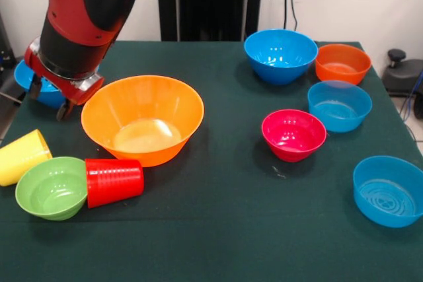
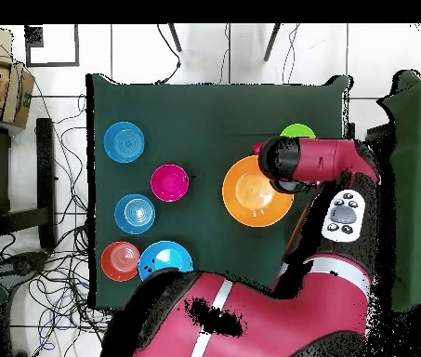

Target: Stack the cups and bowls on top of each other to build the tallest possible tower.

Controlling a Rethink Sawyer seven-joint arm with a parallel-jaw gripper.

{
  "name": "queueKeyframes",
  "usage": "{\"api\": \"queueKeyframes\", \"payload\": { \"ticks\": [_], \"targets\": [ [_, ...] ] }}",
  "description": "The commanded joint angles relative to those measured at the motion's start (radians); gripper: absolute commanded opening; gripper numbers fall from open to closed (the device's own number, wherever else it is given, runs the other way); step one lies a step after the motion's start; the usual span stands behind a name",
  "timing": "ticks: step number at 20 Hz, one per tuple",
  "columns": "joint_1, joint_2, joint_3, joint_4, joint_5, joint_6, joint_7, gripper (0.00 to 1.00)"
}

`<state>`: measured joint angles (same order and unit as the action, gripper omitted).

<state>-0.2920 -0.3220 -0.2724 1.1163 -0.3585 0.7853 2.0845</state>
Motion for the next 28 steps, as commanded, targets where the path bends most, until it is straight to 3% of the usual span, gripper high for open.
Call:
{"api": "queueKeyframes", "payload": {
  "ticks": [1, 16, 28],
  "targets": [
    [-0.017, 0.028, 0.089, 0.044, -0.06, -0.096, -0.073, 1.0],
    [-0.007, 0.104, 0.055, -0.006, -0.114, -0.158, -0.043, 1.0],
    [0.004, 0.148, 0.04, -0.058, -0.13, -0.154, -0.032, 1.0]
  ]
}}
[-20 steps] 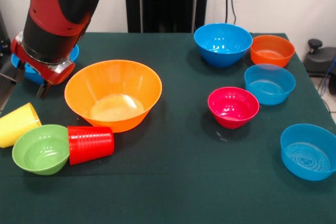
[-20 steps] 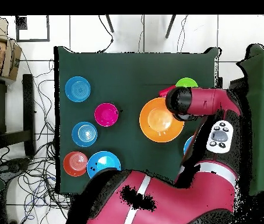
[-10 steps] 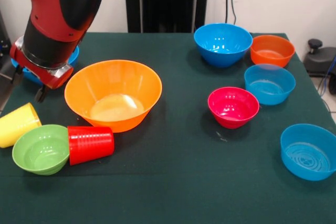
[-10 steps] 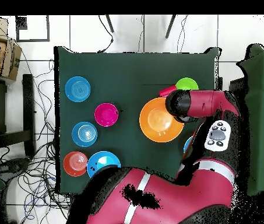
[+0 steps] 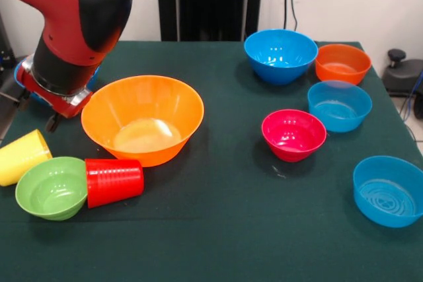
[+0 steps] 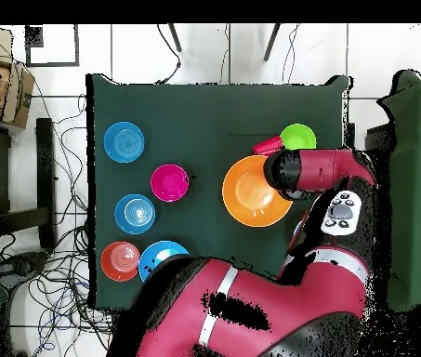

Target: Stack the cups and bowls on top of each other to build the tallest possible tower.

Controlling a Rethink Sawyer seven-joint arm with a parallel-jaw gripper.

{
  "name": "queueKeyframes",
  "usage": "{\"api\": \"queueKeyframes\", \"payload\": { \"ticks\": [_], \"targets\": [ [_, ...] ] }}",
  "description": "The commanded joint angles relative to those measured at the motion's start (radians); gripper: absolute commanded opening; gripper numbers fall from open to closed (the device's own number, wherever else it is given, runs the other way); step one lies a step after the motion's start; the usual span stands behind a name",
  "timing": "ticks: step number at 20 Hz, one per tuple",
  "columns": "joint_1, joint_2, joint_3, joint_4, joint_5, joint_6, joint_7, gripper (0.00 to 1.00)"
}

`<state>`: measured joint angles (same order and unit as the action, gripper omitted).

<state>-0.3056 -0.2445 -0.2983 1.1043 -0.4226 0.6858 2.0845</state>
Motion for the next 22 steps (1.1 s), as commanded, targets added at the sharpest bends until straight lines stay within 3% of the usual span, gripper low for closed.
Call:
{"api": "queueKeyframes", "payload": {
  "ticks": [1, 16, 22],
  "targets": [
    [0.017, 0.075, 0.065, -0.054, -0.065, -0.053, -0.034, 1.0],
    [0.029, 0.088, 0.033, -0.08, -0.088, -0.103, -0.021, 1.0],
    [0.008, 0.072, 0.041, -0.115, -0.094, -0.106, -0.069, 1.0]
  ]
}}
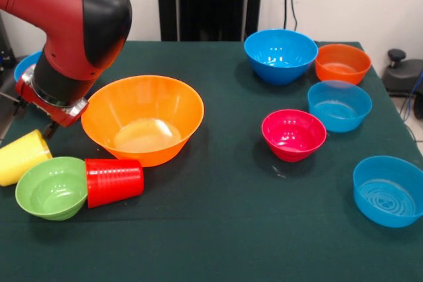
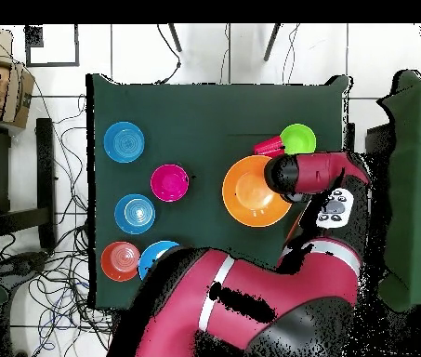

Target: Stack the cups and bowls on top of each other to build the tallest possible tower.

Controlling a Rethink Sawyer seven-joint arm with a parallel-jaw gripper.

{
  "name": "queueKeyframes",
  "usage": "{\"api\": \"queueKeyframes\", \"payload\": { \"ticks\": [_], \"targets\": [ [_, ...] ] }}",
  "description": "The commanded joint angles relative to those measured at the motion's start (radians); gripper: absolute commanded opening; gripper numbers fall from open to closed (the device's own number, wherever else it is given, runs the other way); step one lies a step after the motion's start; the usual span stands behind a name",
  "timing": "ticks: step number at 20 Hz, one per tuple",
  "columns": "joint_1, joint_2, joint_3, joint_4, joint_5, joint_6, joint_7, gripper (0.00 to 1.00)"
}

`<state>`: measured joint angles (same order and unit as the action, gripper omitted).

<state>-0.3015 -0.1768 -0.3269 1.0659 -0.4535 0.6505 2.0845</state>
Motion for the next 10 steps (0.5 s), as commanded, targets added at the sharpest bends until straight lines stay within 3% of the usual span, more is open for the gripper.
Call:
{"api": "queueKeyframes", "payload": {
  "ticks": [1, 10],
  "targets": [
    [0.002, 0.004, 0.071, -0.084, -0.066, -0.07, -0.078, 1.0],
    [-0.024, -0.005, 0.096, -0.127, -0.061, -0.035, -0.145, 1.0]
  ]
}}
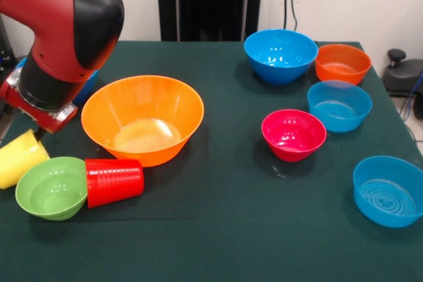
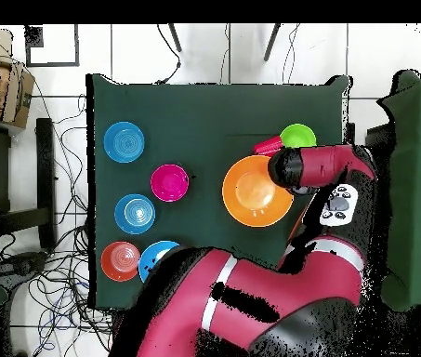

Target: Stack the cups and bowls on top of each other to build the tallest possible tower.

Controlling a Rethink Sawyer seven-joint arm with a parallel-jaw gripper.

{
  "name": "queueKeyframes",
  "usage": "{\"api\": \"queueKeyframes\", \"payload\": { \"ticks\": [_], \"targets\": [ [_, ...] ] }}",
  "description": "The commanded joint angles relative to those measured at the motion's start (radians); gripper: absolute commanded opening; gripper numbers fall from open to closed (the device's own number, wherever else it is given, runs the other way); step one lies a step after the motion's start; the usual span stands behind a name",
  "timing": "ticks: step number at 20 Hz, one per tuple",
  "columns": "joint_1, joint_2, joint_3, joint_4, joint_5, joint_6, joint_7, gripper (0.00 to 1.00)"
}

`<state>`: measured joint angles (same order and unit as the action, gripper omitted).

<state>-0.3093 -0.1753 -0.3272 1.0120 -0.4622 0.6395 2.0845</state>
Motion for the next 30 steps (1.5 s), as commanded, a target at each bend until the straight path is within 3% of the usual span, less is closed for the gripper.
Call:
{"api": "queueKeyframes", "payload": {
  "ticks": [1, 14, 21, 22, 30],
  "targets": [
    [-0.018, -0.008, 0.098, -0.076, -0.051, -0.021, -0.149, 1.0],
    [-0.017, 0.004, 0.097, -0.092, -0.045, -0.011, -0.142, 1.0],
    [-0.017, 0.0, 0.093, -0.077, -0.025, -0.045, -0.066, 1.0],
    [-0.018, -0.001, 0.093, -0.073, -0.02, -0.051, -0.053, 0.0],
    [-0.015, -0.002, 0.086, -0.064, -0.011, -0.059, -0.015, 0.0]
  ]
}}
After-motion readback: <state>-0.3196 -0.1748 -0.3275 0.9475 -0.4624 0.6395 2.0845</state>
